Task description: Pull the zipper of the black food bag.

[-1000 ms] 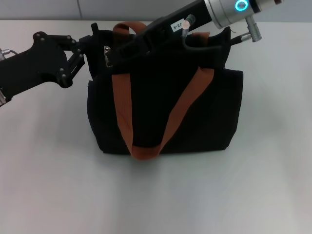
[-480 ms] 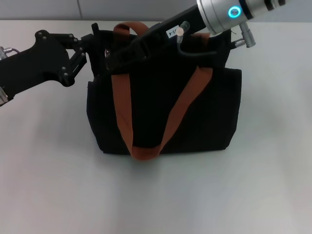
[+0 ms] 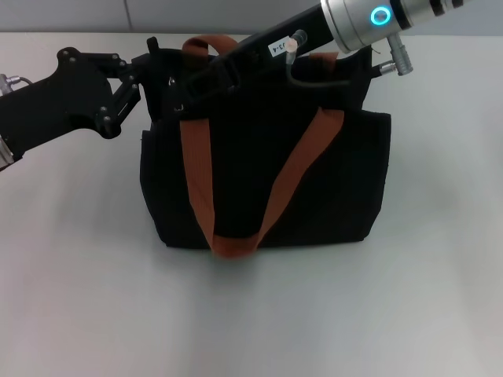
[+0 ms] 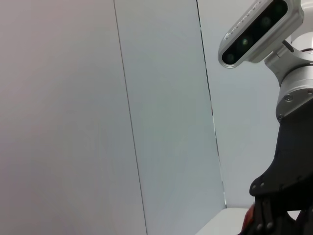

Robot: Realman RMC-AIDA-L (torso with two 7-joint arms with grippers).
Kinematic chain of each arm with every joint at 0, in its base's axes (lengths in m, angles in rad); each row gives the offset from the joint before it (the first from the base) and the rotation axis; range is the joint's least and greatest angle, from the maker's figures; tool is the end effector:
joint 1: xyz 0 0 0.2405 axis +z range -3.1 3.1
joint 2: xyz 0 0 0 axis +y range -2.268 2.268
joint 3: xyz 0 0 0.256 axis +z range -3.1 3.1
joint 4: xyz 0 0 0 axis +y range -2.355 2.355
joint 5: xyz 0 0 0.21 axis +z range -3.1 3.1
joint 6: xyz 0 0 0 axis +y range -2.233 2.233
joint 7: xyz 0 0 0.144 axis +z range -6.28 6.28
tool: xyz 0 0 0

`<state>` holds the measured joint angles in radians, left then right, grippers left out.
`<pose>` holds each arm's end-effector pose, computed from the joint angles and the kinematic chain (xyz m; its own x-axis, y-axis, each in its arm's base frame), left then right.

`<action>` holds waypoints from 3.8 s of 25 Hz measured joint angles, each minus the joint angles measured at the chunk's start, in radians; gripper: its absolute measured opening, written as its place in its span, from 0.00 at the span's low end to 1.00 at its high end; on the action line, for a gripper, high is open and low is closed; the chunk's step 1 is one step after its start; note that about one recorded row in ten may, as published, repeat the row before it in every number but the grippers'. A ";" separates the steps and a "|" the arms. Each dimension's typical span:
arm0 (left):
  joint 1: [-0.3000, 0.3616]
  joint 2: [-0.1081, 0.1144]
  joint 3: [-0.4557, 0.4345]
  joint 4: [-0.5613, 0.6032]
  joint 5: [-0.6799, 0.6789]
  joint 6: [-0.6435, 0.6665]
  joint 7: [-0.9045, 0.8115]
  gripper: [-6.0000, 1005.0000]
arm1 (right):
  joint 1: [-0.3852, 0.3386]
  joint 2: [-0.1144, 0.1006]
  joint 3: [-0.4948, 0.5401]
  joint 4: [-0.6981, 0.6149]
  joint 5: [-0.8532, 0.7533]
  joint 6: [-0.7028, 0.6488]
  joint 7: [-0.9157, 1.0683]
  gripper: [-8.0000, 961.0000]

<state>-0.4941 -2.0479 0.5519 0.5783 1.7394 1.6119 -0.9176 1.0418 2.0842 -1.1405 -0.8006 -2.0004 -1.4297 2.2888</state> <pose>-0.2656 0.3346 0.0414 0.7698 -0.1147 0.6280 0.2723 -0.8308 -0.4855 0.0415 0.4012 -0.0425 0.8247 -0.5277 -0.2033 -0.5180 -0.8492 0.1028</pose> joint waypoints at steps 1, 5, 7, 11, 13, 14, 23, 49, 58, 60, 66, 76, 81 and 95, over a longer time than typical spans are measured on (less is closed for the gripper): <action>0.000 0.000 -0.001 -0.001 0.000 -0.001 -0.001 0.03 | 0.000 0.000 -0.001 0.000 0.000 -0.004 0.004 0.23; 0.001 0.000 -0.001 0.000 0.000 -0.001 -0.001 0.03 | -0.002 0.000 0.003 0.000 0.000 -0.014 0.009 0.22; 0.002 0.000 -0.001 0.000 -0.004 -0.001 -0.001 0.03 | -0.006 -0.001 0.003 0.000 0.000 -0.015 0.013 0.22; 0.003 0.000 -0.001 0.000 -0.007 -0.001 -0.001 0.03 | -0.012 0.003 -0.003 0.004 0.000 0.003 0.014 0.21; 0.003 0.000 -0.001 0.000 -0.008 0.001 -0.001 0.03 | -0.012 0.003 -0.004 0.006 0.000 0.009 0.014 0.21; 0.003 0.000 0.000 0.000 -0.008 0.003 -0.001 0.03 | -0.010 0.004 -0.005 0.009 0.000 0.014 0.014 0.21; -0.013 -0.008 0.009 0.001 -0.009 0.007 -0.001 0.03 | -0.001 0.005 -0.044 0.034 0.031 0.065 0.014 0.20; -0.009 -0.012 0.000 -0.002 -0.009 0.004 -0.005 0.04 | -0.010 0.002 -0.071 0.020 0.030 0.085 0.003 0.02; -0.007 -0.008 0.000 -0.005 -0.009 -0.002 -0.004 0.05 | -0.054 -0.001 -0.074 -0.075 0.024 0.041 0.029 0.01; -0.005 -0.008 0.000 -0.005 -0.009 -0.002 -0.004 0.05 | -0.058 -0.002 -0.074 -0.090 0.009 0.035 0.042 0.02; 0.001 -0.007 -0.001 -0.005 -0.009 -0.004 -0.004 0.05 | -0.061 -0.003 -0.073 -0.103 -0.026 0.029 0.064 0.03; 0.013 -0.006 -0.023 -0.004 -0.017 -0.010 0.001 0.06 | -0.066 -0.002 -0.083 -0.150 -0.090 0.024 0.132 0.04; 0.019 -0.005 -0.025 -0.006 -0.020 -0.011 0.004 0.06 | -0.090 -0.001 -0.086 -0.214 -0.142 0.002 0.185 0.05; 0.028 -0.004 -0.026 -0.006 -0.021 -0.014 0.007 0.07 | -0.200 -0.001 -0.078 -0.432 -0.260 -0.068 0.293 0.07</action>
<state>-0.4658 -2.0523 0.5262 0.5721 1.7179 1.5982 -0.9111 0.8423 2.0831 -1.2190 -1.2322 -2.2606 -1.4977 2.5822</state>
